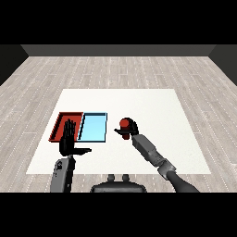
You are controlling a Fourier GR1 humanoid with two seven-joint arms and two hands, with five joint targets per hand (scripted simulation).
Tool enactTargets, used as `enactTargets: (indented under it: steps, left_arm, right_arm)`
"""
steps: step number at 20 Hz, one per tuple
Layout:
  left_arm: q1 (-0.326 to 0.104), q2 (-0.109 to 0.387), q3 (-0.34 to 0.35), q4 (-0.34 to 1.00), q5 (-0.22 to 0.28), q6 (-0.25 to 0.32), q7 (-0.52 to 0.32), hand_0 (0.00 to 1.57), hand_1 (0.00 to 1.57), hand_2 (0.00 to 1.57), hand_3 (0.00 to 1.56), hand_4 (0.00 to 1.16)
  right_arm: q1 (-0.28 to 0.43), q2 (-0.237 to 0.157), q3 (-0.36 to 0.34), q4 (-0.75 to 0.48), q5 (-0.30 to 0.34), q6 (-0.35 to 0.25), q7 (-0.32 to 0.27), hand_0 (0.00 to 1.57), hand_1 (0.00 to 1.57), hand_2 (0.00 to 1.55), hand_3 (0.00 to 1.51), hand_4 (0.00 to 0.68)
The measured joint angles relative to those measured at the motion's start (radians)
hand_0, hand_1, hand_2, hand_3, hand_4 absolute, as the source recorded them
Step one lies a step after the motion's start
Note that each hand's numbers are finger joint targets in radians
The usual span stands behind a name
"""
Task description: Pick the red can and put it in the red box
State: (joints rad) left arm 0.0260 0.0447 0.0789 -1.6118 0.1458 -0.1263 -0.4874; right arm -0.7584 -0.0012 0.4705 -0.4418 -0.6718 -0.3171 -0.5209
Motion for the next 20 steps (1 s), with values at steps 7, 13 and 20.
enactTargets:
  steps: [7,13,20]
  left_arm:
    - [-0.008,-0.008,-0.008,-0.012,-0.008,0.018,0.017,0.0,0.0,0.0,0.0,0.0]
    - [-0.023,-0.011,-0.012,-0.049,0.001,0.034,0.068,0.0,0.0,0.0,0.0,0.0]
    - [-0.019,-0.005,-0.014,-0.027,0.002,0.015,0.05,0.0,0.0,0.0,0.0,0.0]
  right_arm:
    - [-0.007,0.001,-0.004,0.013,0.032,-0.014,0.022,1.55,1.55,1.47,1.41,0.558]
    - [0.001,-0.008,0.014,-0.025,0.034,-0.045,0.008,1.54,1.54,1.47,1.39,0.581]
    - [0.032,-0.021,-0.008,-0.213,0.092,-0.123,0.03,1.54,1.54,1.46,1.38,0.583]
